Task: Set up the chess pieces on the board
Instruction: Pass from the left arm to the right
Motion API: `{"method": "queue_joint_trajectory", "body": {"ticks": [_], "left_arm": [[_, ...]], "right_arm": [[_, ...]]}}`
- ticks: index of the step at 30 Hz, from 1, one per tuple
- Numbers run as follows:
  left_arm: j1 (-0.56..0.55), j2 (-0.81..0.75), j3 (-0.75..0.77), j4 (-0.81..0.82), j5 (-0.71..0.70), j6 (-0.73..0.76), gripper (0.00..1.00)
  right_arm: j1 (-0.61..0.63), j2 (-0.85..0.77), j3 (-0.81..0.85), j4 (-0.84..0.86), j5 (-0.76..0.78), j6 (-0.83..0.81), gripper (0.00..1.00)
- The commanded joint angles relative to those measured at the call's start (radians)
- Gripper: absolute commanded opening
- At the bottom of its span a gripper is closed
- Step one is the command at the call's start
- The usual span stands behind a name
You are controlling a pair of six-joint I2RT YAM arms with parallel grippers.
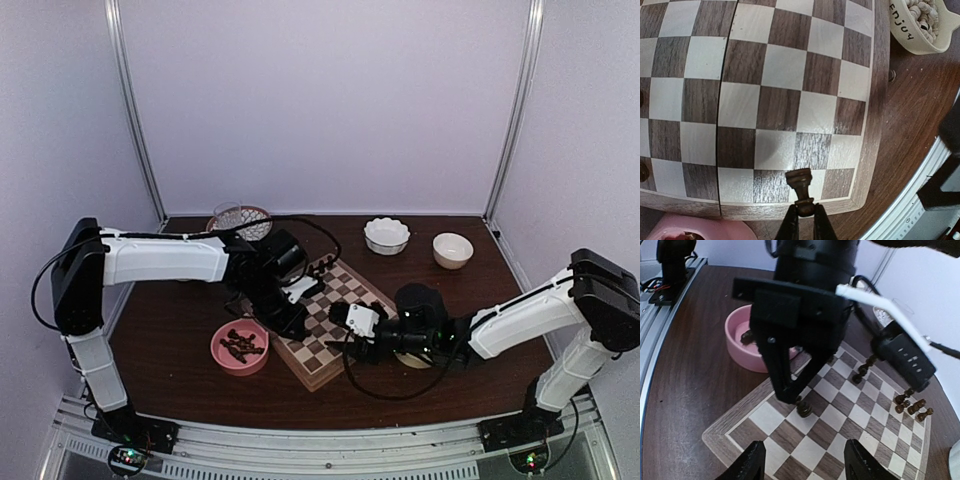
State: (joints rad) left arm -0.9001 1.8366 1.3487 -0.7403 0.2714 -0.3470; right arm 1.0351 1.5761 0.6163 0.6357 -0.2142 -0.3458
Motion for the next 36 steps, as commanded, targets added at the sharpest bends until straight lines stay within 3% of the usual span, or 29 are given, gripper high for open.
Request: {"method": "queue_joint_trajectory", "body": {"ticks": [1, 15, 28, 36], "left_arm": [[-0.014, -0.082, -0.063, 0.137, 0.005, 0.006, 0.0], [-0.052, -0.068, -0.067, 0.139, 0.047, 0.023, 0.0], [-0.061, -0.03, -0.036, 0.094, 0.056, 0.02, 0.0], [-0.063, -0.03, -0.039, 0.11, 0.15, 0.02, 0.0]], "right_arm": [[0.015, 0.028, 0.065, -0.098, -0.116, -0.158, 0.54], [0.046, 0.164, 0.139, -0.109, -0.003, -0.206, 0.4], [0.052, 0.147, 0.118, -0.074, 0.099, -0.204, 0.4], [0.078, 0.19, 0.141, -0.066, 0.121, -0.235, 0.4]]}}
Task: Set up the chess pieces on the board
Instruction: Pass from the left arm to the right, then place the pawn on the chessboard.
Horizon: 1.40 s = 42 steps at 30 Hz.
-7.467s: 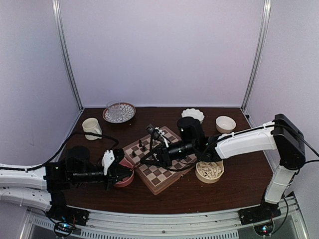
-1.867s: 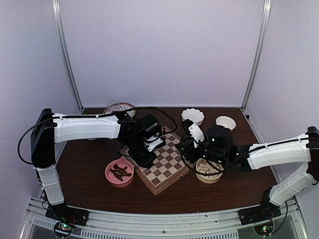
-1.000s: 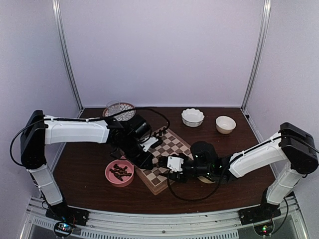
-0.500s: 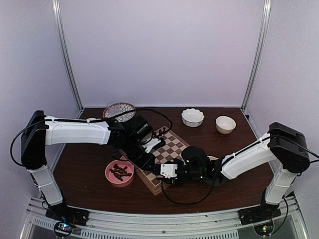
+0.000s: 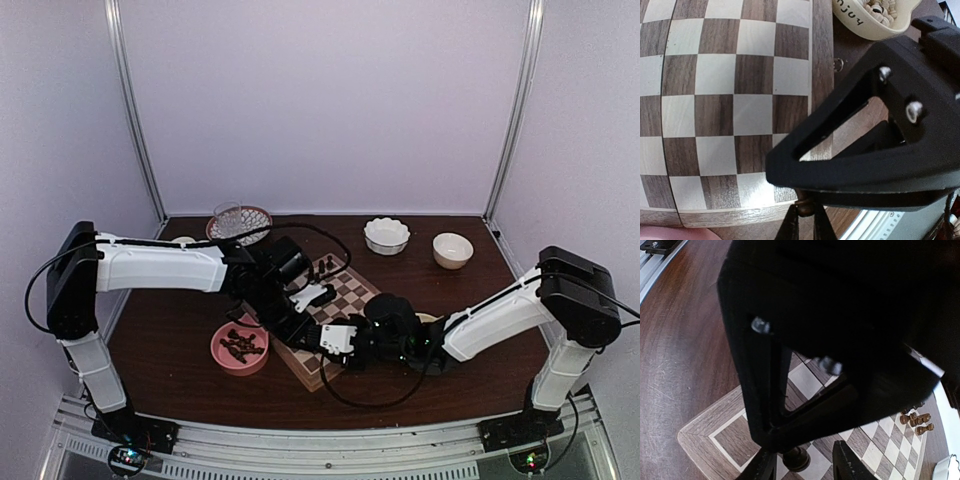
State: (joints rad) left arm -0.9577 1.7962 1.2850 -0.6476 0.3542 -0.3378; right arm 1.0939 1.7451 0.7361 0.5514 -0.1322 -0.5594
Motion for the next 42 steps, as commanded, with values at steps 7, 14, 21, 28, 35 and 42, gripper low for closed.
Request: {"method": "queue_joint_trajectory", "body": {"ticks": [7, 14, 21, 28, 35, 42], "left_arm": [[-0.009, 0.009, 0.025, 0.019, 0.062, 0.005, 0.0], [-0.006, -0.008, -0.008, 0.084, 0.061, -0.012, 0.22], [0.026, -0.179, -0.174, 0.275, -0.014, -0.062, 0.48], [0.029, -0.347, -0.341, 0.452, -0.201, -0.09, 0.54], [0.013, -0.443, -0.448, 0.554, -0.339, -0.076, 0.53], [0.006, -0.478, -0.475, 0.589, -0.378, -0.068, 0.53]], "right_arm": [[0.023, 0.032, 0.049, -0.04, 0.03, -0.022, 0.27], [0.022, 0.048, 0.051, -0.021, 0.005, 0.029, 0.11], [-0.025, 0.075, 0.052, 0.035, -0.07, 0.16, 0.01], [-0.094, 0.111, 0.035, 0.155, -0.204, 0.333, 0.03], [-0.172, 0.152, 0.035, 0.214, -0.26, 0.492, 0.08], [-0.189, 0.157, 0.06, 0.135, -0.213, 0.5, 0.14]]}}
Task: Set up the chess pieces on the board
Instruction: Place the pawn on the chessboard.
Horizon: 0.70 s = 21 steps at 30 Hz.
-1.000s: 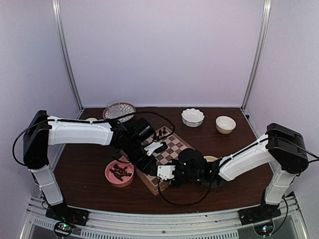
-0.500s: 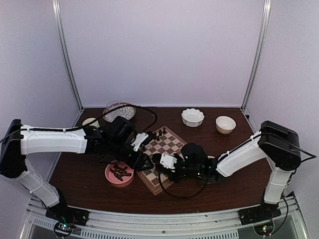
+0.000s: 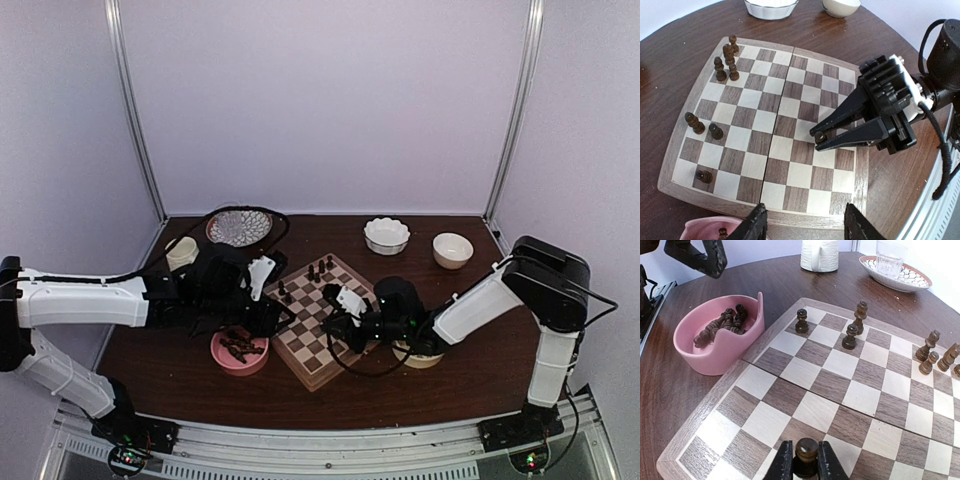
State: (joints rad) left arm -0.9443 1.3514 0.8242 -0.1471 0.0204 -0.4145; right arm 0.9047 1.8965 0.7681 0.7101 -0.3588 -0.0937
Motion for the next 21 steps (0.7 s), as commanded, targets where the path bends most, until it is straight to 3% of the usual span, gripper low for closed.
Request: {"method": "queue_joint_trajectory", "body": {"ticks": [1, 21], "left_arm": [[-0.008, -0.035, -0.016, 0.091, -0.045, 0.009, 0.53], [-0.013, -0.04, 0.001, 0.053, -0.095, 0.02, 0.52]], "right_arm": [[-0.001, 0.006, 0.031, -0.037, 0.026, 0.032, 0.15], [-0.009, -0.074, 0.04, -0.174, 0.099, 0.005, 0.36]]}}
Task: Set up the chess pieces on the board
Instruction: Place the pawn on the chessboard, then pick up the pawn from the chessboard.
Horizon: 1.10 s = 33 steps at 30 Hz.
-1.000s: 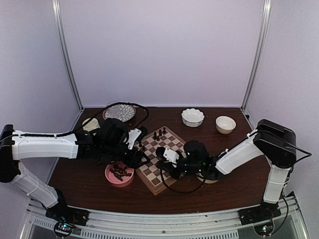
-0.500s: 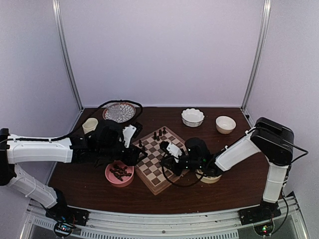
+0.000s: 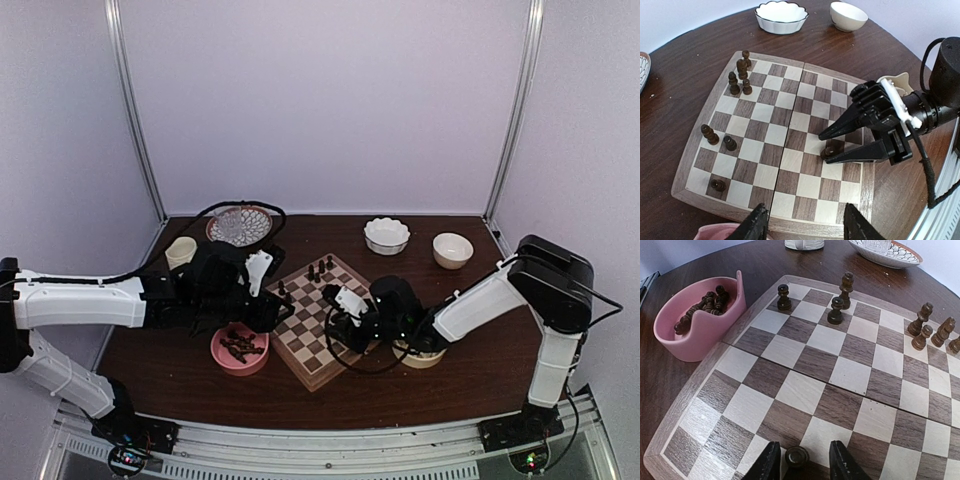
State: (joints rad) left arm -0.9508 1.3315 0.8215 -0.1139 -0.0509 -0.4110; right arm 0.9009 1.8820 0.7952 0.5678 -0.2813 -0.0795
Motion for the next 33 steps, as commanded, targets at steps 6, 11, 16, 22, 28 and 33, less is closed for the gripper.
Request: {"method": "queue_joint_trajectory", "body": {"ticks": [6, 11, 16, 22, 28, 33], "left_arm": [[-0.006, -0.019, 0.008, 0.015, -0.026, 0.022, 0.52], [-0.006, -0.014, 0.014, 0.003, -0.031, 0.024, 0.53], [-0.006, -0.011, 0.016, -0.006, -0.065, 0.021, 0.53], [-0.006, -0.021, 0.007, -0.005, -0.11, 0.024, 0.53], [-0.006, -0.088, -0.04, 0.002, -0.33, 0.054, 0.59], [-0.005, -0.133, -0.093, 0.044, -0.446, 0.029, 0.78]], "right_arm": [[0.001, -0.077, 0.07, -0.163, 0.014, -0.015, 0.37], [0.024, -0.109, 0.1, -0.259, 0.029, -0.034, 0.41], [0.045, -0.158, 0.13, -0.339, 0.166, 0.014, 0.45], [0.045, -0.185, 0.301, -0.653, 0.277, 0.176, 0.54], [0.045, -0.269, 0.224, -0.633, 0.285, 0.189, 0.58], [0.051, -0.211, 0.31, -0.746, 0.213, 0.192, 0.57]]}}
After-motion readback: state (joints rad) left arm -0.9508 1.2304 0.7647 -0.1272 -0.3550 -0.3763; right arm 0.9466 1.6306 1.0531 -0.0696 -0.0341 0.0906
